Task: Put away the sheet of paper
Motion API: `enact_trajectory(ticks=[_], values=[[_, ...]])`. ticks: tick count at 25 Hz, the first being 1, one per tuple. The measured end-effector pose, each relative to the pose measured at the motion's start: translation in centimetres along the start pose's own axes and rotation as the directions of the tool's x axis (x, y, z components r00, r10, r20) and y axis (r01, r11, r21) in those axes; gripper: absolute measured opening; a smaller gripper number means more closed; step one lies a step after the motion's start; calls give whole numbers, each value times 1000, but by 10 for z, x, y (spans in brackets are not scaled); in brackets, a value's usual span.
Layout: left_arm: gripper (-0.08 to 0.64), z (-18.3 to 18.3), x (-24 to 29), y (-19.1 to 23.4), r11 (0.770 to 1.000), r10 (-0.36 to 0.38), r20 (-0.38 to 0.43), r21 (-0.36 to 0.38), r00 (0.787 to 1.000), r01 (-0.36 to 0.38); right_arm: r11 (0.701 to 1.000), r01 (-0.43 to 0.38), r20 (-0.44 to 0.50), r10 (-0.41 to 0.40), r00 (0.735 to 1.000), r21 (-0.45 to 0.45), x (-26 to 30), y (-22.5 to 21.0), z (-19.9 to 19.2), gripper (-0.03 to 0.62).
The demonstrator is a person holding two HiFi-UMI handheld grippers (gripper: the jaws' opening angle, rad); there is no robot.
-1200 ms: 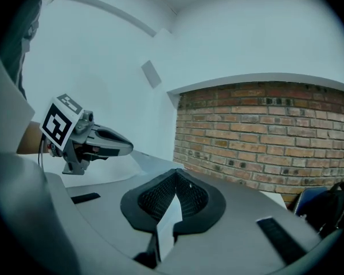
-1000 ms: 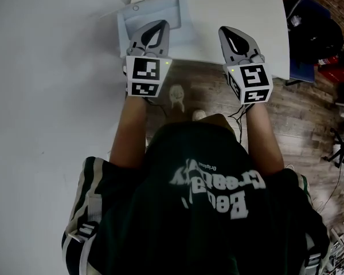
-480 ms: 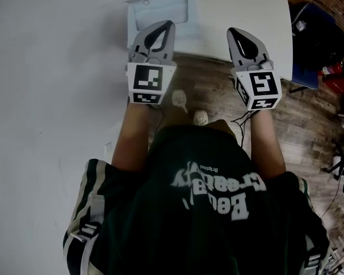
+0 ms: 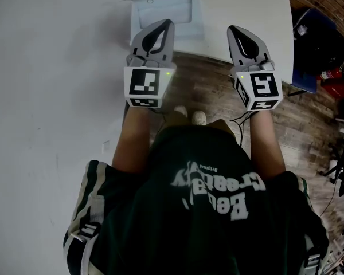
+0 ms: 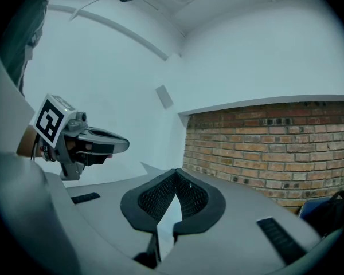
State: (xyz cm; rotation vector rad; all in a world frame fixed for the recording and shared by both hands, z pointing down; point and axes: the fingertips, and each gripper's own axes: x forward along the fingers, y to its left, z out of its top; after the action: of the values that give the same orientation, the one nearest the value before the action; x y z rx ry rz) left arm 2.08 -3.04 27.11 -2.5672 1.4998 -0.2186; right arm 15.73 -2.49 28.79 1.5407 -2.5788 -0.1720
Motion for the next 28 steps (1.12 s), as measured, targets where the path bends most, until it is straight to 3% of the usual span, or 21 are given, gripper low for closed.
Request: enact_trajectory(ticks=[10,28], values=[[0,-10,0,7,999,-3,5,-35,1000,3,1000,-7,12,7,1000,-10,9,6,8,-6],[0,-1,-10,20,999,32,30,-22,999,-32,999,-21,66,24,998,-44,9,18,25,-7]])
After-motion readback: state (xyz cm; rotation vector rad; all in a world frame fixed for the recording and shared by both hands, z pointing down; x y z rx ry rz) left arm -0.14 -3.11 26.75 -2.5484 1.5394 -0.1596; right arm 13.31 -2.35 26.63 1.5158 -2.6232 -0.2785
